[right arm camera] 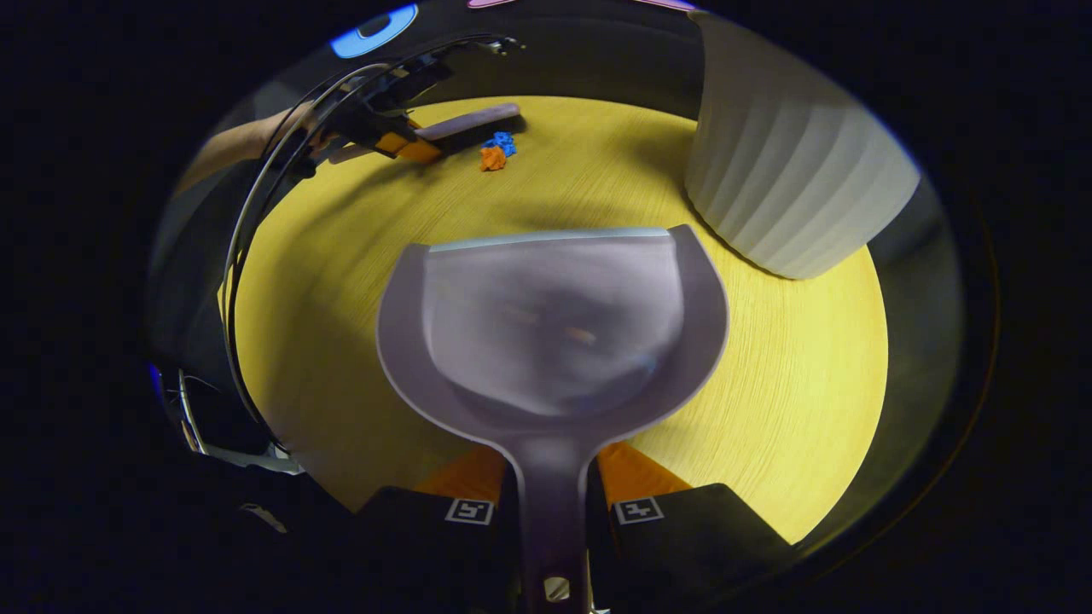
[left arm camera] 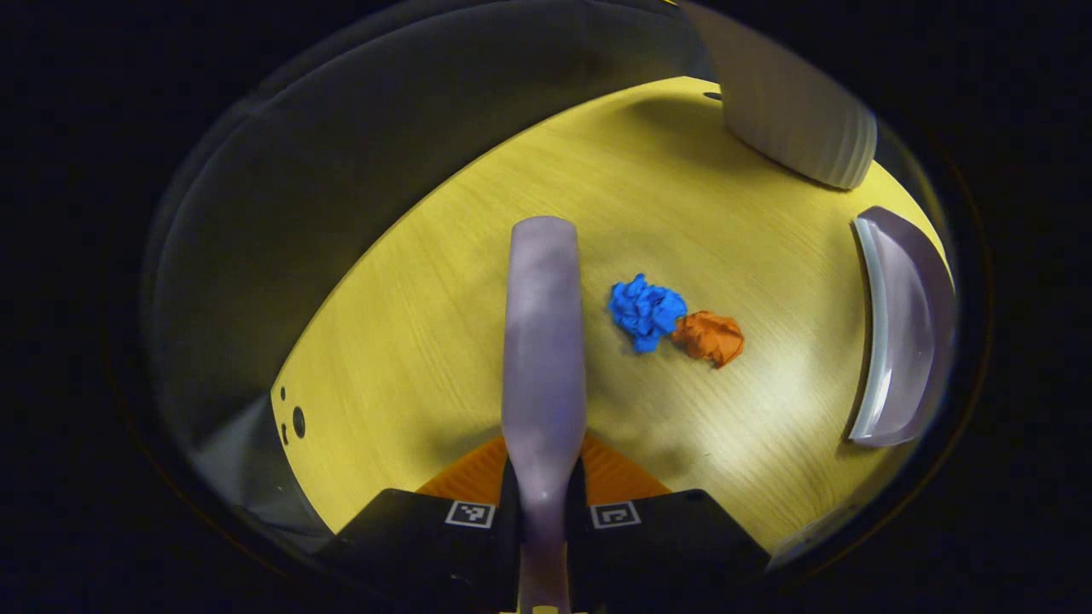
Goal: Pick up the small broom and dustpan from the desktop, sweep the trash into the dustpan with the broom, and then empty the trash into the garbage bin.
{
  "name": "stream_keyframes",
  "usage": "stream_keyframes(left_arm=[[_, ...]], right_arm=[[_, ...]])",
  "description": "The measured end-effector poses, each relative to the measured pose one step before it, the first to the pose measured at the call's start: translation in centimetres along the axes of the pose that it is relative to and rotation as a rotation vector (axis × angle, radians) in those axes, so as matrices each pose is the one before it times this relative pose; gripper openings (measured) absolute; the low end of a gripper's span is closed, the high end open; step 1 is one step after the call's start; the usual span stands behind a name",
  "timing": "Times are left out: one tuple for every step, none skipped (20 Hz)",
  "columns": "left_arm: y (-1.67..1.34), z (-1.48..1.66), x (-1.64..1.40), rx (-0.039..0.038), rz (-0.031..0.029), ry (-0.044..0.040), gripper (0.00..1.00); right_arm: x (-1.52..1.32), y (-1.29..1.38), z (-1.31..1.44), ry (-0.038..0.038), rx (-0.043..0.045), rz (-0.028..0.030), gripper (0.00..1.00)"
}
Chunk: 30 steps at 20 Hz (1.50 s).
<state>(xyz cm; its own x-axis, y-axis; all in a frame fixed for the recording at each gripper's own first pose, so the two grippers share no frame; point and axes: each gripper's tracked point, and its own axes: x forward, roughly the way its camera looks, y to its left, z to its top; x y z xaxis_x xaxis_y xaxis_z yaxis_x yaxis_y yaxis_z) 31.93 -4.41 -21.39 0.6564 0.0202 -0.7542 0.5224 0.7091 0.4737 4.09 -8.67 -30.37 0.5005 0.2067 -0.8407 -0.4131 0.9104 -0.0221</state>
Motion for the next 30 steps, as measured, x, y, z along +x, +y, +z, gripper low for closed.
stream_keyframes(left_arm=[[-0.78,0.289,-0.083,0.03176,-0.01765,-0.00556,0.29],[-0.846,0.296,-0.27,0.02716,-0.02106,-0.00747,0.24],[-0.865,-0.056,-0.277,0.016,-0.02753,-0.01049,0.26],[-1.011,0.135,-0.258,0.00398,-0.03495,-0.01421,0.27],[-1.042,-0.022,-0.234,-0.00008,-0.04433,-0.00647,0.29],[-1.326,-0.218,-0.139,0.00315,-0.03568,0.00532,0.27],[-0.865,-0.24,-0.231,0.00624,-0.02427,0.0076,0.29],[-1.583,0.083,-0.385,0.00249,-0.02431,0.00714,0.27],[-1.924,-0.019,-0.477,-0.00914,-0.02595,0.00669,0.29],[-1.838,-0.177,-0.397,-0.01693,-0.02776,0.00806,0.27],[-1.082,-0.32,-0.193,-0.01974,-0.02667,0.00789,0.27],[-1.68,-0.133,-0.204,-0.01837,-0.0249,0.00773,0.29],[-1.477,-0.174,-0.248,-0.01339,-0.02381,0.00246,0.27],[-1.172,-0.096,-0.22,-0.00777,-0.02641,0.00297,0.27],[-1.224,-0.246,-0.371,-0.00059,-0.0269,0.006,0.27],[-1.126,-0.171,-0.257,0.00285,-0.02518,0.00606,0.27],[-1.019,0.25,-0.065,0.00225,-0.0191,0.00579,0.27],[-0.936,-0.063,-0.151,-0.00605,-0.01598,0.00571,0.27],[-1.253,-0.164,0.07,-0.0168,-0.02094,0.00153,0.27],[-1.315,-0.269,0.072,-0.02302,-0.0218,-0.00314,0.27],[-0.689,-0.147,-0.139,-0.01988,-0.00765,-0.01166,0.27],[-0.485,0.087,-0.203,-0.01826,0.00776,-0.02339,0.27],[-0.161,0.032,-0.277,-0.02361,0.01069,-0.02848,0.27],[-0.356,0.076,-0.618,-0.03104,0.00912,-0.03487,0.3],[-0.212,0.076,-0.911,-0.0356,0.00624,-0.03774,0.27],[0.13,0.053,-1.277,-0.0369,0.00641,-0.03325,0.3],[0.68,-0.035,-1.569,-0.03324,0.01375,-0.03293,0.29],[0.654,0.01,-1.392,-0.02707,0.02117,-0.03128,0.27],[0.983,-0.106,-1.334,-0.02037,0.02468,-0.03123,0.27],[1.174,-0.316,-1.422,-0.0186,0.0253,-0.0251,0.27]], right_arm=[[0.134,0.05,-0.075,0.00519,-0.00324,0.00391,0.36],[0.161,0.051,0.063,0.0031,-0.00279,0.00226,0.36],[0.014,0.046,0.13,-0.00482,-0.00453,0.00296,0.36],[0.176,0.017,0.031,-0.00124,-0.00599,0.00288,0.36],[0.038,-0.031,-0.023,-0.0004,-0.00888,0.00014,0.36],[0.118,-0.075,0.007,-0.00129,-0.00958,-0.00172,0.36],[-0.077,0.119,-0.132,-0.00227,-0.00567,-0.0005,0.36],[0.002,-0.144,-0.101,-0.00022,-0.00026,0.00026,0.36],[-0.034,-0.003,-0.005,-0.0016,-0.00004,0.00082,0.36],[0.06,-0.067,0.009,-0.00223,-0.00255,0.00088,0.36],[0.096,-0.011,-0.138,-0.0015,-0.00319,0.00066,0.36],[0.044,-0.047,-0.041,-0.00237,-0.00192,0.00159,0.36],[0.111,0.043,-0.071,-0.00056,-0.00162,0.00265,0.36],[0.043,-0.001,-0.086,-0.0005,-0.00446,0.00257,0.36],[0.114,-0.028,-0.114,-0.00079,-0.00688,0.00327,0.36],[0.182,-0.068,-0.24,-0.00046,-0.0079,0.00399,0.36],[0.222,-0.099,-0.222,-0.00098,-0.00503,0.00037,0.36],[0.268,-0.131,-0.282,-0.00159,0.0001,0.00039,0.36],[-0.057,0.083,0.207,-0.00123,0.00586,0.00003,0.36],[-0.121,0.072,0.077,-0.00243,0.00705,0.00072,0.36],[-0.081,0.186,0.298,-0.0054,0.00631,0.00149,0.36],[-0.051,0.076,0.249,-0.00911,0.0017,0.0002,0.36],[-0.121,0.016,0.165,-0.01222,-0.00095,-0.00225,0.36],[0.433,-0.215,-0.075,-0.01333,-0.00102,-0.00522,0.36],[0.266,-0.174,-0.218,-0.01125,-0.00011,-0.00525,0.36],[-0.046,-0.282,-0.162,-0.00741,0.00379,-0.00685,0.36],[-0.746,-0.202,0.109,-0.00628,0.00949,-0.00811,0.36],[-0.624,-0.143,0.046,-0.00448,0.01102,-0.00711,0.36],[-0.851,0.016,0.129,-0.00542,0.01027,-0.00798,0.36],[-0.589,-0.46,0.13,-0.00643,0.01079,-0.00739,0.36]])
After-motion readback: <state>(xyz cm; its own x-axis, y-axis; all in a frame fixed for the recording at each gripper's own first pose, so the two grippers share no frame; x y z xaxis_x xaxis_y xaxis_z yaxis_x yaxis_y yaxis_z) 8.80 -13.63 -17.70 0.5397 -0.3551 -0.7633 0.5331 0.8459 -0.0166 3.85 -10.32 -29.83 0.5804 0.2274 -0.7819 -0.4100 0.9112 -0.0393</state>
